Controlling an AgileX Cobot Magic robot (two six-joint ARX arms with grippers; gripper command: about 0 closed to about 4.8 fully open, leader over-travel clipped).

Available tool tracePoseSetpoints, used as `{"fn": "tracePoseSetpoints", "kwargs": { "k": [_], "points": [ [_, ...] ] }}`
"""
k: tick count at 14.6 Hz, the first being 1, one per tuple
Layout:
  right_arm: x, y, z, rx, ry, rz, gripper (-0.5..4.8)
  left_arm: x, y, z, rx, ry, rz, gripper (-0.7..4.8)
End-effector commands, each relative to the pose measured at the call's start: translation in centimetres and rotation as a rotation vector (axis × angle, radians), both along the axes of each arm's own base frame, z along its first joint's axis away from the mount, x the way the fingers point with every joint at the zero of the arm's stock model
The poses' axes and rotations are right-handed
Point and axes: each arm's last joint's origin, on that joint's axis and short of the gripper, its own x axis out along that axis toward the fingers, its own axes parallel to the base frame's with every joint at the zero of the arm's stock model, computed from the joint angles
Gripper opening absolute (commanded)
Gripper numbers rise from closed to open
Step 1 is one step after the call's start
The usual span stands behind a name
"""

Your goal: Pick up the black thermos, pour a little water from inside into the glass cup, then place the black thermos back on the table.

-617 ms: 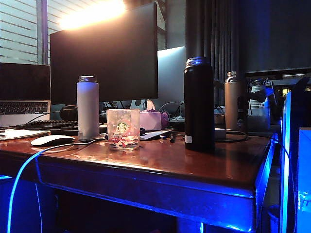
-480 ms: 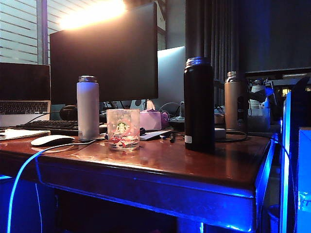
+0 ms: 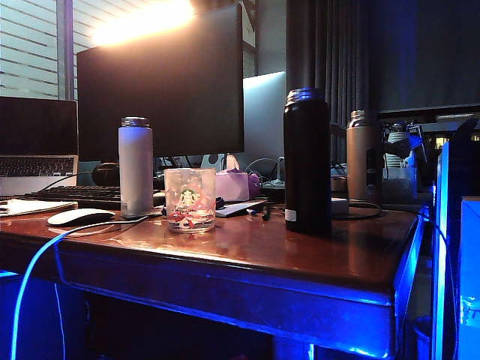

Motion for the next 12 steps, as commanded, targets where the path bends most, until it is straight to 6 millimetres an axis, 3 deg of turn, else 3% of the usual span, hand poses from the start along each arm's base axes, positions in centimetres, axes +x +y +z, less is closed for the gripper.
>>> {"fn": "tracePoseSetpoints", "kwargs": {
  "k": [1, 4, 7, 10, 12],
  "points": [
    [0.0, 0.0, 0.0, 0.003, -0.008, 0.000, -0.05, 0.1, 0.0, 1.5, -0.060, -0.152, 0.002, -0.03],
    [0.0, 0.0, 0.0, 0.003, -0.007, 0.000, -0.05, -1.0, 0.2, 6.2, -0.092, -0.336, 0.039, 0.28],
    [0.0, 0.0, 0.0, 0.003, -0.008, 0.000, -0.05, -1.5, 0.3, 11.5, -0.087, -0.408, 0.079, 0.28],
    [0.0, 0.0, 0.0, 0.003, -0.008, 0.001, -0.05, 1.5, 0.0, 16.6, 0.099, -0.337, 0.028, 0.29],
    [0.0, 0.0, 0.0, 0.003, -0.008, 0.001, -0.05, 4.8, -0.4, 20.1, 0.146, -0.288, -0.038, 0.29]
  ]
}}
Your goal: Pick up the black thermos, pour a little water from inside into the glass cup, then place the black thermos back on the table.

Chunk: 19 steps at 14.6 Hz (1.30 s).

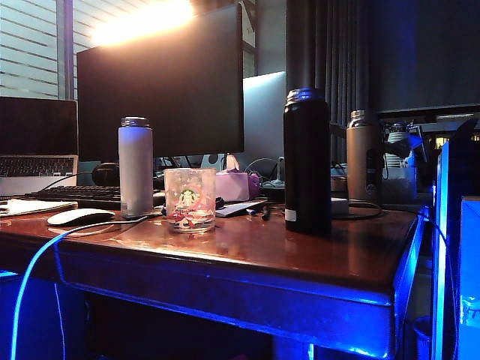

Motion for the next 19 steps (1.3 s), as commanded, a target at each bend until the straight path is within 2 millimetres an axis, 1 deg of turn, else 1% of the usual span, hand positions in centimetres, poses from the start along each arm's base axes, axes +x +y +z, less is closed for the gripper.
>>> {"fn": "tracePoseSetpoints", "kwargs": {
  "k": [1, 2, 3, 4, 6, 8, 10, 13, 15, 17, 18, 19],
  "points": [
    [0.0, 0.0, 0.0, 0.003, -0.008, 0.001, -0.05, 3.8, -0.6, 3.7, 0.071, 0.039, -0.093, 0.28],
    [0.0, 0.0, 0.0, 0.003, -0.008, 0.001, -0.05, 5.7, -0.9, 4.5, 0.093, 0.076, -0.170, 0.28],
    [0.0, 0.0, 0.0, 0.003, -0.008, 0.001, -0.05, 7.5, -1.2, 4.8, 0.101, 0.126, -0.246, 0.27],
    [0.0, 0.0, 0.0, 0.003, -0.008, 0.001, -0.05, 9.1, -1.6, 4.7, 0.102, 0.187, -0.317, 0.27],
    [0.0, 0.0, 0.0, 0.003, -0.008, 0.001, -0.05, 11.7, -2.1, 3.8, 0.132, 0.310, -0.463, 0.27],
    [0.0, 0.0, 0.0, 0.003, -0.008, 0.001, -0.05, 13.8, -2.4, 2.5, 0.149, 0.418, -0.535, 0.27],
    [0.0, 0.0, 0.0, 0.003, -0.008, 0.001, -0.05, 14.6, -2.7, 1.7, 0.140, 0.456, -0.595, 0.27],
    [0.0, 0.0, 0.0, 0.005, -0.012, 0.009, -0.05, 14.5, -2.7, 1.3, 0.157, 0.487, -0.606, 0.28],
    [0.1, 0.1, 0.3, 0.012, -0.043, 0.027, -0.05, 14.3, -2.7, 0.8, 0.144, 0.541, -0.615, 0.28],
    [0.1, 0.2, 1.1, 0.137, -0.118, 0.058, -0.05, 14.3, -2.7, 0.8, 0.143, 0.545, -0.617, 0.28],
    [0.1, 0.3, 1.4, 0.191, -0.138, 0.101, -0.05, 14.2, -2.7, 0.7, 0.139, 0.561, -0.618, 0.28],
    [0.1, 0.4, 1.5, 0.198, -0.132, 0.131, -0.05, 14.2, -2.7, 0.6, 0.137, 0.573, -0.619, 0.28]
  ]
}}
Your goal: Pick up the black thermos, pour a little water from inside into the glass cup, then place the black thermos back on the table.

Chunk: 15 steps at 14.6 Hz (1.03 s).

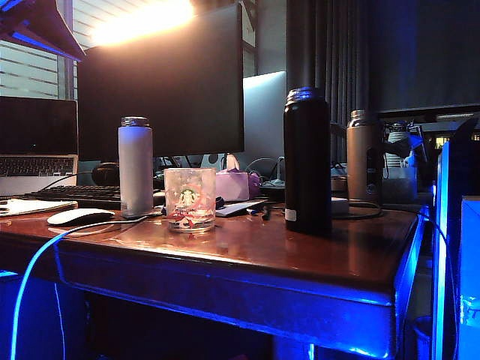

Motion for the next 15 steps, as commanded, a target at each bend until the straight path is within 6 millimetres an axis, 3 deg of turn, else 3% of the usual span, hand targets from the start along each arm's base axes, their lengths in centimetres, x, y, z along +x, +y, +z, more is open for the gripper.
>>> {"fn": "tracePoseSetpoints", "kwargs": {
  "k": [1, 4, 6, 11, 15],
  "points": [
    [0.0, 0.3, 0.7, 0.055, -0.024, 0.088, -0.05, -0.2, -0.1, 0.0, 0.004, 0.014, -0.011, 0.28],
    [0.1, 0.3, 4.3, 0.070, -0.038, 0.092, -0.05, -0.2, -0.1, 0.0, 0.005, 0.014, -0.009, 0.28],
    [1.3, 0.3, 6.5, 0.078, 0.019, 0.119, -0.05, -0.2, -0.1, 0.0, 0.004, 0.013, -0.009, 0.28],
    [7.8, 0.8, 10.6, 0.152, 0.210, 0.462, -0.05, -0.2, -0.1, 0.0, 0.003, 0.013, -0.010, 0.28],
    [12.4, 0.9, 10.6, 0.123, 0.058, 0.518, -0.05, -0.2, -0.1, 0.1, 0.003, 0.012, -0.010, 0.28]
  ]
}}
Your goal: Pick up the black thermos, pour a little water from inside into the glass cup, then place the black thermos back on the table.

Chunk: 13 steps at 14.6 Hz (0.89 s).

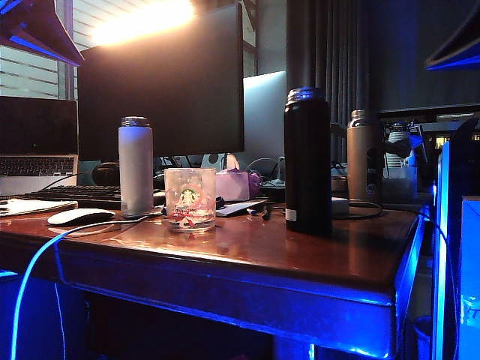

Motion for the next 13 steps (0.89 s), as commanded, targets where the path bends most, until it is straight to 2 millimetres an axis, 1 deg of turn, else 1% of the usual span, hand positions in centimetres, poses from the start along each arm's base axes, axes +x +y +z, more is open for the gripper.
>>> {"fn": "tracePoseSetpoints", "kwargs": {
  "k": [1, 2, 3, 4, 5, 6, 8, 10, 11, 12, 13],
  "points": [
    [2.8, 0.5, -0.3, -0.076, -0.177, -0.036, -0.05, 0.0, -0.1, 0.4, 0.001, -0.024, -0.010, 0.28],
    [4.1, 1.2, -1.2, -0.121, -0.216, -0.042, -0.05, 0.0, -0.1, 0.4, 0.001, -0.026, -0.010, 0.28],
    [5.2, 2.4, -2.1, -0.159, -0.254, -0.035, -0.05, 0.0, -0.1, 0.4, 0.001, -0.027, -0.010, 0.28],
    [6.2, 3.9, -3.3, -0.222, -0.306, -0.008, -0.05, 0.0, -0.1, 0.4, 0.001, -0.028, -0.011, 0.28],
    [7.0, 6.2, -4.9, -0.333, -0.368, 0.013, -0.05, 0.0, -0.1, 0.4, 0.000, -0.034, -0.010, 0.28],
    [7.3, 7.8, -5.9, -0.364, -0.380, -0.007, -0.05, 0.1, -0.1, 0.5, -0.001, -0.043, -0.010, 0.28],
    [7.2, 8.8, -5.8, -0.356, -0.415, -0.085, -0.05, 0.1, -0.1, 0.6, -0.004, -0.053, -0.009, 0.28],
    [7.4, 8.8, -6.1, -0.354, -0.401, -0.138, 0.27, 0.2, -0.1, 0.7, -0.010, -0.058, -0.007, 0.28],
    [7.6, 8.9, -6.7, -0.361, -0.381, -0.129, 0.37, 0.2, -0.1, 0.7, -0.011, -0.061, -0.007, 0.28],
    [7.9, 9.0, -7.5, -0.367, -0.362, -0.120, 1.65, 0.2, -0.1, 0.7, -0.011, -0.061, -0.007, 0.28],
    [8.1, 9.0, -8.1, -0.361, -0.345, -0.118, 3.77, 0.2, -0.1, 0.7, -0.011, -0.061, -0.007, 0.28]
  ]
}}
